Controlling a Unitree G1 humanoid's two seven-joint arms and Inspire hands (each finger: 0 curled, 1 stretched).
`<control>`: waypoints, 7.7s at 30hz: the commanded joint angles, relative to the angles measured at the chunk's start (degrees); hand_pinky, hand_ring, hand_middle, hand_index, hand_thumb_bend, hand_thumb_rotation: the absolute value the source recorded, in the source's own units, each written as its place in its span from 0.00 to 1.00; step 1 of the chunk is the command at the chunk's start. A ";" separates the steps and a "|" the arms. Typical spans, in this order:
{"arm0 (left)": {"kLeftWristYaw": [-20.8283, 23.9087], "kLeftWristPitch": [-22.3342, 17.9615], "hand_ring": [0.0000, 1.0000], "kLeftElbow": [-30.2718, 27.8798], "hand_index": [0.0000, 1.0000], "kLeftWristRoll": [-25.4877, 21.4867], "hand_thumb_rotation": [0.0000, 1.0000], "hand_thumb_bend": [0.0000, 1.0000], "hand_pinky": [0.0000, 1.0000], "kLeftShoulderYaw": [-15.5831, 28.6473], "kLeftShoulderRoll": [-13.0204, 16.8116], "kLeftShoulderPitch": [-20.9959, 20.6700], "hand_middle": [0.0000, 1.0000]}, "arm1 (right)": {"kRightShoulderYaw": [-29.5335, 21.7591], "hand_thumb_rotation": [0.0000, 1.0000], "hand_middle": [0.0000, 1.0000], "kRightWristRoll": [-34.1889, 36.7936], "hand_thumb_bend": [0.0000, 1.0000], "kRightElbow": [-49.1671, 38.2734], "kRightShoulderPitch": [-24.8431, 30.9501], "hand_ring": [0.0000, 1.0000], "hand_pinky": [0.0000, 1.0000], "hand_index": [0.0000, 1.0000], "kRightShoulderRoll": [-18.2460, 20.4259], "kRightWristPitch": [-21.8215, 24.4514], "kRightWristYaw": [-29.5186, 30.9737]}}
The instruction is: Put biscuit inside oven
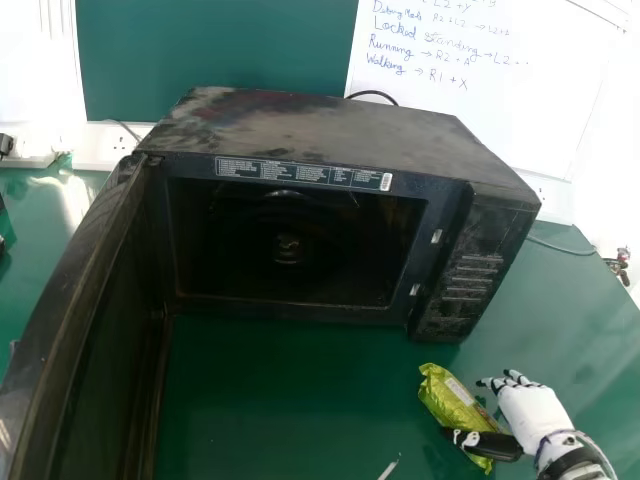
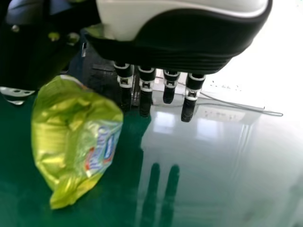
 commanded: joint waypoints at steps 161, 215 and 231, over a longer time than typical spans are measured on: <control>4.46 -3.73 0.89 -2.00 0.95 0.85 0.65 0.96 0.84 -5.89 -2.50 4.28 0.92 | 9.52 0.00 0.41 -0.64 0.53 10.85 -9.21 0.29 0.21 0.48 -2.84 -7.70 -15.18; 5.41 -5.32 0.89 0.13 0.95 1.32 0.64 0.93 0.84 -7.01 -2.96 2.37 0.92 | 12.86 0.00 0.44 4.00 0.53 -2.47 -20.24 0.29 0.21 0.48 4.61 -1.65 1.94; 5.86 -5.45 0.88 0.07 0.95 1.55 0.64 0.95 0.83 -7.53 -3.12 2.73 0.91 | 17.06 0.00 0.44 3.00 0.53 -3.37 -24.42 0.29 0.21 0.48 8.22 0.25 5.59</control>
